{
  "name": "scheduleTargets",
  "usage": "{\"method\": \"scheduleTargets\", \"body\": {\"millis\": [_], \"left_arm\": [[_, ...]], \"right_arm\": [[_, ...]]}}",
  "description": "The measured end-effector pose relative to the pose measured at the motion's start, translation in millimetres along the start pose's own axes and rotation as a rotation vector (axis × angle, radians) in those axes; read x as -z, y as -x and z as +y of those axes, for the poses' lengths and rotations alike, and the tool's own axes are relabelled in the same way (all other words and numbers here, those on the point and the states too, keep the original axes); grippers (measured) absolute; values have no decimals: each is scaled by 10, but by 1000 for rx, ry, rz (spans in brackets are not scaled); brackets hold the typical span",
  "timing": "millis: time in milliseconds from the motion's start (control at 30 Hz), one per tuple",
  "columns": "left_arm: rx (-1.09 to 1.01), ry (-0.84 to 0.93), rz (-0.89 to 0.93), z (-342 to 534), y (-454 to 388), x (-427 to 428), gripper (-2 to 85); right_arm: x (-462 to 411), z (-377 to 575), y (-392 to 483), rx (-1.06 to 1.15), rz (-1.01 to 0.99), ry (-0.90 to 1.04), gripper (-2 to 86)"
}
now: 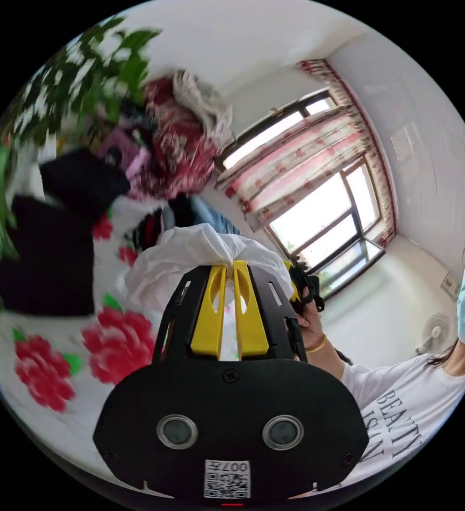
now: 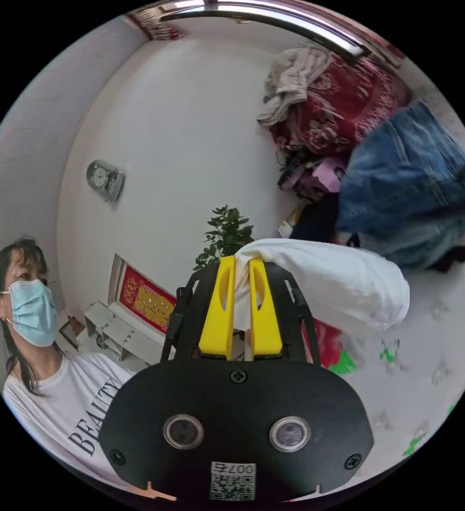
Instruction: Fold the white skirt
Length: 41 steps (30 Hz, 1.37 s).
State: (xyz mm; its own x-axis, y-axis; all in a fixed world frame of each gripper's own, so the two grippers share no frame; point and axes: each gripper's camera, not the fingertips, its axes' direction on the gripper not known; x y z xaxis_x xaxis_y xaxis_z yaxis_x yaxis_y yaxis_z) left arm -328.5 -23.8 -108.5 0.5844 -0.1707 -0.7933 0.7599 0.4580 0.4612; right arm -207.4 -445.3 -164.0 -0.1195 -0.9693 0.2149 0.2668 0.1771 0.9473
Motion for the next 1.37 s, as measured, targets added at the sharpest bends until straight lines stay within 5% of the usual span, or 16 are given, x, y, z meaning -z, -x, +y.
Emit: {"method": "scheduleTargets", "body": {"millis": [233,400,500,633,800,967,1167,1367], "left_arm": [[-71,-30,-354,-42,-56,31,1],[50,159,-731,758,691,-419,31],[188,292,-813,1277,1280,-571,51],[213,256,-742,1516,1435,-403,93],[109,319,-772,1739,1141,-230,85],[-69,538,-745,2123,691,-460,61],[-357,831,-498,2558,-67,-1287,60],[-520,917,-335,2764,-767,-1823,55]], "right_arm": [[-1076,-475,-89,79,-54,-13,33],[-2333,115,-1385,-227,84,255,42],[-2694,624,-2006,-414,173,404,51],[-2443,660,-2027,-428,120,328,57],[-1598,727,-1173,-106,352,458,58],[-290,1442,-604,-135,627,528,54],[1785,2467,342,-388,979,237,54],[3641,3313,1727,-596,1356,-103,68]]}}
